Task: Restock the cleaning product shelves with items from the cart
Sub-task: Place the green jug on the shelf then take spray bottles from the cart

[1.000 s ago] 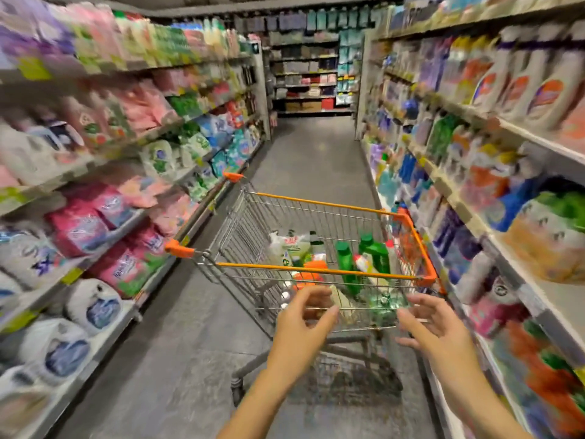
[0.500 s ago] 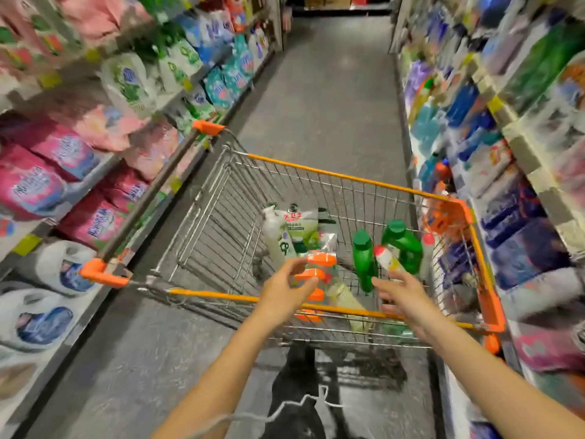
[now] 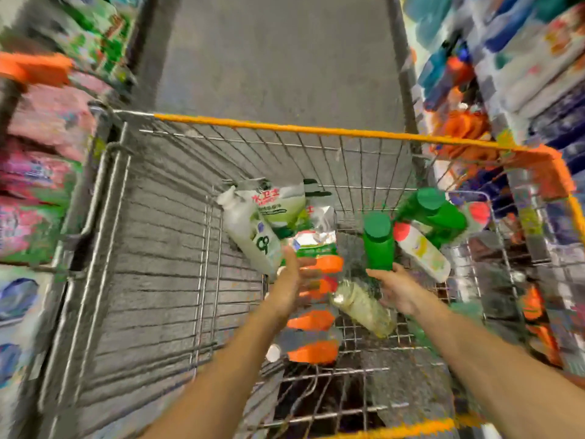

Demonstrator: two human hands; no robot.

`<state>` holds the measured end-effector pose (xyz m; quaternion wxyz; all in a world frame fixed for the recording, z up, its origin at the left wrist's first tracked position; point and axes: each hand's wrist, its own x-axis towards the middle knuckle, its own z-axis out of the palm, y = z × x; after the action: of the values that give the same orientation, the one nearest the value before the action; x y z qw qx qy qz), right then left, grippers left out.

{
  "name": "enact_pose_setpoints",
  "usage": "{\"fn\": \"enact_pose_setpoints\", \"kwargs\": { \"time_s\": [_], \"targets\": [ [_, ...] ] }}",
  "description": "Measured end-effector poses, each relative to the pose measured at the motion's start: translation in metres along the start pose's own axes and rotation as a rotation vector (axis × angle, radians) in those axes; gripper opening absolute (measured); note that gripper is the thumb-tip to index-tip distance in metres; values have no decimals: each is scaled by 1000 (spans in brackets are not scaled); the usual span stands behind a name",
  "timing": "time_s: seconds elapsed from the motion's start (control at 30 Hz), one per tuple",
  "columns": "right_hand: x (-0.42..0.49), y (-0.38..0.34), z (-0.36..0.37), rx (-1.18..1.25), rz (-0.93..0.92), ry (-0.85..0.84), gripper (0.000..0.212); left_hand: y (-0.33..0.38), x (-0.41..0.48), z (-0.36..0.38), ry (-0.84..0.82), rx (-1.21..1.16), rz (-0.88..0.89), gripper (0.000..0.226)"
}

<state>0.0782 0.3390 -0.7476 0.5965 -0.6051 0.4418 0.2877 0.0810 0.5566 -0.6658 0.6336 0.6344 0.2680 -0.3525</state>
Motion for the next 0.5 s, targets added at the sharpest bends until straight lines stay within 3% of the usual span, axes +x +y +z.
{"fn": "enact_pose_setpoints", "kwargs": {
  "time_s": [0.13, 0.3, 0.5],
  "targets": [
    [24, 4, 8, 65, 15, -5, 56, 1, 21, 6, -11, 6, -15, 55],
    [18, -12, -1, 54, -126, 40, 37, -2, 31, 4, 29, 183, 137, 21],
    [-43, -24, -11, -94, -219, -54, 65, 18, 20, 12, -22, 205, 287, 43]
  ]
}}
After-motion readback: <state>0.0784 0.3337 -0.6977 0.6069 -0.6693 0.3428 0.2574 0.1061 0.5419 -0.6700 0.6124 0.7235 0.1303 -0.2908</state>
